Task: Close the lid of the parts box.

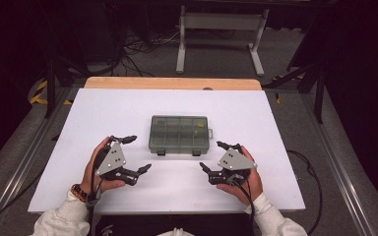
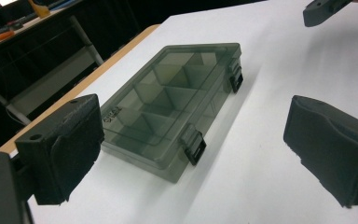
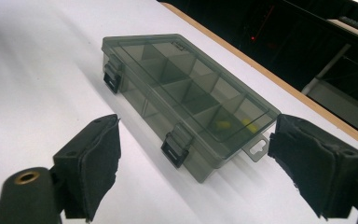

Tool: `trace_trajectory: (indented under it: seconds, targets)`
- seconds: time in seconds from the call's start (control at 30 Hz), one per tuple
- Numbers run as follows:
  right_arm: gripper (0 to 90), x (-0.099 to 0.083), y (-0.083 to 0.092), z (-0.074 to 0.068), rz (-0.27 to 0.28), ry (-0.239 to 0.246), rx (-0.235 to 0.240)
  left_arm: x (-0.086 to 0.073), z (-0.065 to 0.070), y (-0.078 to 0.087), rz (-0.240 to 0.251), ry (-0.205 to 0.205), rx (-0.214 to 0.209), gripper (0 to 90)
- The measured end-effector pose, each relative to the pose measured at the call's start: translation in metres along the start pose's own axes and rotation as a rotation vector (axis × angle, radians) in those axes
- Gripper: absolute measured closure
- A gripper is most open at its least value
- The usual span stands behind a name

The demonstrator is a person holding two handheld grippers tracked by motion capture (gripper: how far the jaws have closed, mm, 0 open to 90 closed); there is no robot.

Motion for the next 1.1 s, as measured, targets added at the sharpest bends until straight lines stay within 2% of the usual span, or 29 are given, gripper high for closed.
trace_trajectory:
  seconds: [0.2,0.33,0.4,0.47,0.57,0.73,0.83,0.93,1.1]
  targets:
    - [16.1,-0.004,0.003,-0.001,-0.006,0.014,-0.007,-0.006,0.002,0.005,-0.009,-0.002,0.010,5.8]
    - [16.1,-0.009,0.004,-0.002,-0.012,0.025,-0.015,-0.011,0.005,0.008,-0.007,0.015,-0.001,5.9]
    - [16.0,-0.011,0.005,-0.002,-0.012,0.029,-0.015,-0.014,0.007,0.010,-0.021,0.007,0.002,5.9]
    - [15.3,-0.013,0.005,-0.002,-0.009,0.018,-0.016,-0.017,0.007,0.013,-0.018,0.014,0.008,5.9]
    - [14.6,-0.017,0.007,-0.003,-0.013,0.028,-0.021,-0.022,0.007,0.016,-0.020,0.031,0.013,5.9]
    - [13.6,-0.022,0.009,-0.003,0.000,-0.009,-0.002,-0.034,0.008,0.021,-0.034,0.060,0.012,5.9]
    - [13.5,-0.025,0.010,-0.004,-0.006,-0.005,0.003,-0.042,0.008,0.025,-0.041,0.071,0.018,6.0]
    - [13.3,-0.029,0.012,-0.006,-0.001,-0.004,0.014,-0.049,0.008,0.030,-0.021,0.133,0.017,6.4]
    - [13.2,-0.036,0.012,-0.012,-0.025,-0.003,0.027,-0.053,0.011,0.038,-0.027,0.137,0.032,6.5]
Point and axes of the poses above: each handheld gripper's, and its own axes: y roughly backward along the jaws, x roughly out of its top, z roughly to its right, the point moved 10 cm from there along -y, roughly forward along the jaws, and after that the axes turned 3 degrees about -x, right-handed, at the moved point
